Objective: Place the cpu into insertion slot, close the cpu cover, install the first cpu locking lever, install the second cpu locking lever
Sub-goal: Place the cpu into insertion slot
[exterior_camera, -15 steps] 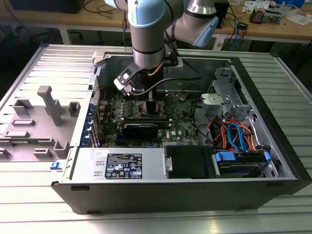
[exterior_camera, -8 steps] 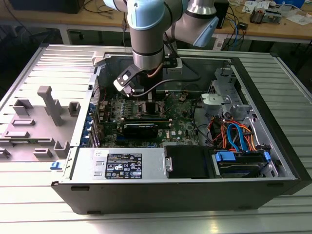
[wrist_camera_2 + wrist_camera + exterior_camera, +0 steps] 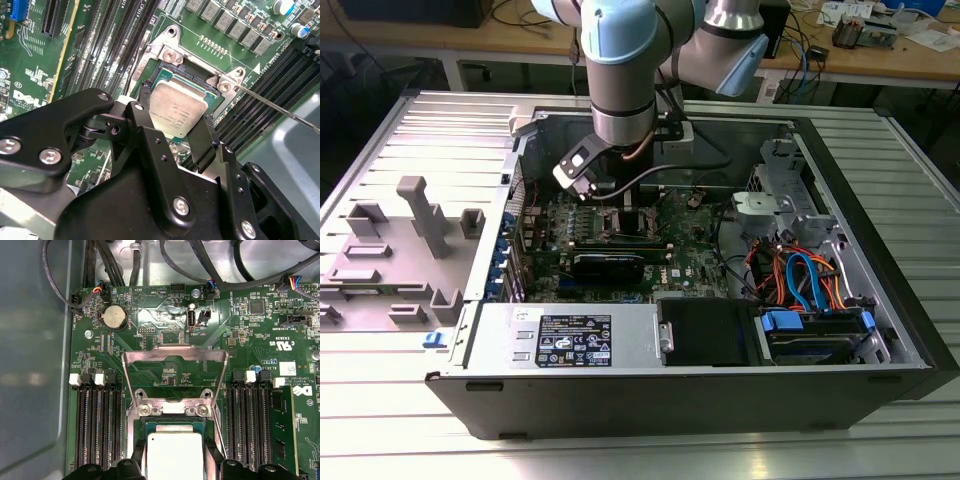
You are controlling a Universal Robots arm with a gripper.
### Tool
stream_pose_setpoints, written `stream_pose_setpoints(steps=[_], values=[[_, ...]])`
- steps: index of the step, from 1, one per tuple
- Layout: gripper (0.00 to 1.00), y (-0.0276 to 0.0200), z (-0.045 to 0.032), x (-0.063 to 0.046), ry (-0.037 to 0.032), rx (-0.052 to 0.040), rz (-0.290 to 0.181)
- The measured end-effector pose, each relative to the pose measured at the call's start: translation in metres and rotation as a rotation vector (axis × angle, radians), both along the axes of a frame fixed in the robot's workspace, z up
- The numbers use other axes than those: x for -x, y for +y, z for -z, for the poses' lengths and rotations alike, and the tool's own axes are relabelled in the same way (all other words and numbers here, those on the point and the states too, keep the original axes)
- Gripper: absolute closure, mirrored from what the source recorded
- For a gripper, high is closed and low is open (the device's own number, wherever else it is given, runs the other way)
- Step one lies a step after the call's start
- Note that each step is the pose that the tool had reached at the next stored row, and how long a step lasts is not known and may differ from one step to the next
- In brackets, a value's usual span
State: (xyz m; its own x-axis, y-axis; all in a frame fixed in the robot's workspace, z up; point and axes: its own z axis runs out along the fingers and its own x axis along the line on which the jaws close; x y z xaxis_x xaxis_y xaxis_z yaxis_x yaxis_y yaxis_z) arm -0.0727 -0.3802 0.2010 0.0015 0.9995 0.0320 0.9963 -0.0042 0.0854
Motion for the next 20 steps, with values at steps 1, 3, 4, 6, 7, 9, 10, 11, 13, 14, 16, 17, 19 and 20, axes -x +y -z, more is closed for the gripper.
stream_pose_setpoints(steps=[1, 3, 4, 6, 7, 9, 10, 11, 13, 14, 16, 17, 19, 20], values=[[0.46, 0.0000, 0.0002, 0.0000, 0.0000, 0.0000, 0.000], [0.46, 0.0000, 0.0009, 0.0000, -0.0001, -0.0001, 0.003], [0.46, 0.0000, 0.0013, 0.0000, -0.0001, -0.0002, 0.004], [0.46, -0.0001, 0.0022, 0.0001, 0.0002, 0.0003, 0.006], [0.46, -0.0001, 0.0023, 0.0000, 0.0002, 0.0003, 0.006], [0.46, 0.0000, 0.0024, 0.0000, 0.0000, 0.0001, 0.006], [0.46, 0.0000, 0.0024, 0.0000, 0.0000, 0.0000, 0.006], [0.46, 0.0000, 0.0024, 0.0000, 0.0000, 0.0000, 0.007], [0.46, 0.0000, 0.0024, 0.0000, 0.0000, -0.0001, 0.007], [0.46, 0.0000, 0.0024, 0.0000, 0.0000, 0.0000, 0.007], [0.46, 0.0000, 0.0024, 0.0000, 0.0000, 0.0000, 0.007], [0.46, 0.0000, 0.0024, 0.0000, 0.0000, 0.0000, 0.007], [0.46, 0.0000, 0.0024, 0.0000, 0.0000, 0.0000, 0.007], [0.46, 0.0000, 0.0024, 0.0000, 0.0000, -0.0001, 0.007]])
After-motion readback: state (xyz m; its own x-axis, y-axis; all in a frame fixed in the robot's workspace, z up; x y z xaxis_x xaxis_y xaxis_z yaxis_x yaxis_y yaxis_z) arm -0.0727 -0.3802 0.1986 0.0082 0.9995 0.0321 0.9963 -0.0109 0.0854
